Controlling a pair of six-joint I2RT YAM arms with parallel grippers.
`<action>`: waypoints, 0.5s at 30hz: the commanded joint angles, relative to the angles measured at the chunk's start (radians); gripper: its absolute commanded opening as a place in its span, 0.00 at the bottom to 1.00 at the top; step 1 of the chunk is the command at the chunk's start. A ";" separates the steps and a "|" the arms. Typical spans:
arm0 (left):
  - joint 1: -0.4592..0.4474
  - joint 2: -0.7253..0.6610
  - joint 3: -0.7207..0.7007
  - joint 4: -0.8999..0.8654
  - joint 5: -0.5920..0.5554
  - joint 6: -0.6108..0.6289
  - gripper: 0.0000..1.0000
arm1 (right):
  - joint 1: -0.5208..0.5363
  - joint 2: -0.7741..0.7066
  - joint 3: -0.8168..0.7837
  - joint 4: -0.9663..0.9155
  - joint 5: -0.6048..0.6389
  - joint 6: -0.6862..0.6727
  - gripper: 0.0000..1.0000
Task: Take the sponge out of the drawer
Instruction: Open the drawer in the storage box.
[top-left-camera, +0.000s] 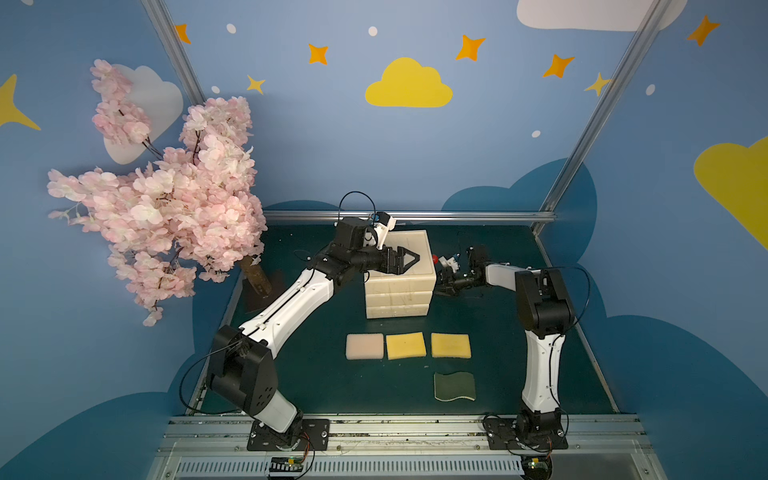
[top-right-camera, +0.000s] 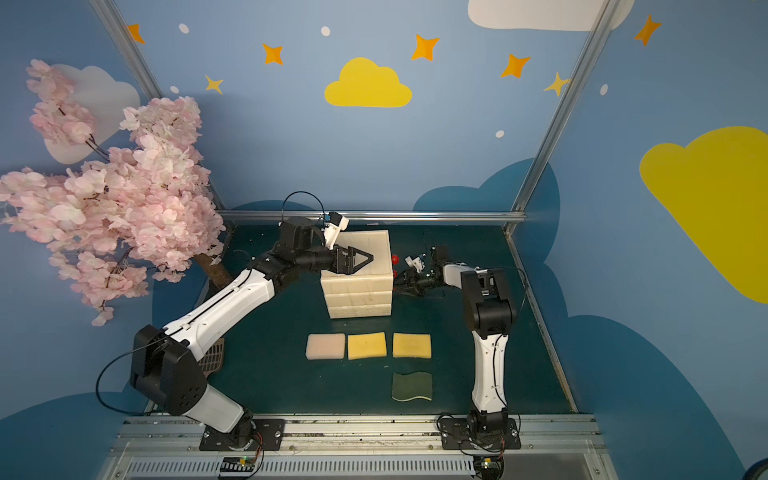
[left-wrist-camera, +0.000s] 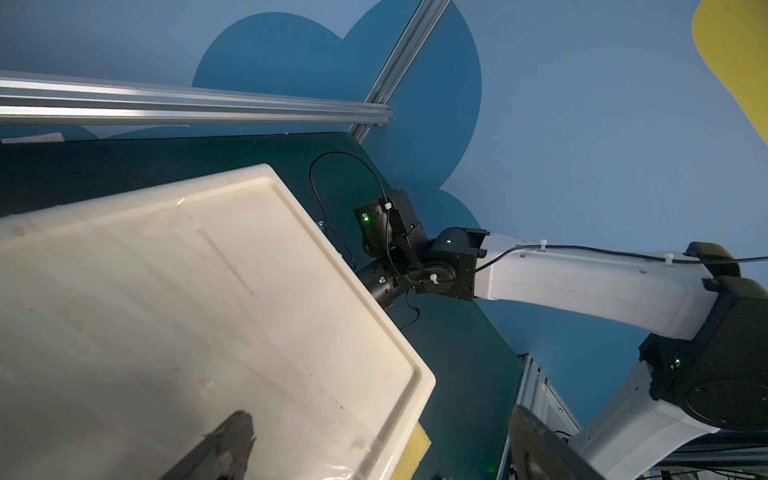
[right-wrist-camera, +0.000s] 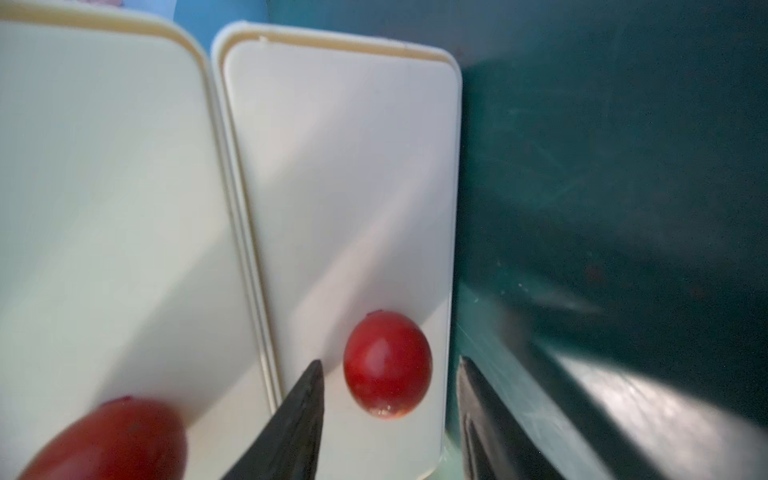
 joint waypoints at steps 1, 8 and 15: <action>0.003 0.004 -0.009 0.017 0.016 0.002 0.96 | 0.002 0.022 0.017 0.038 -0.038 0.019 0.50; 0.003 0.004 -0.013 0.012 0.013 0.002 0.96 | 0.019 0.057 0.025 0.074 -0.066 0.048 0.44; 0.007 0.005 -0.020 0.011 0.003 0.006 0.96 | 0.021 0.065 0.013 0.090 -0.070 0.058 0.23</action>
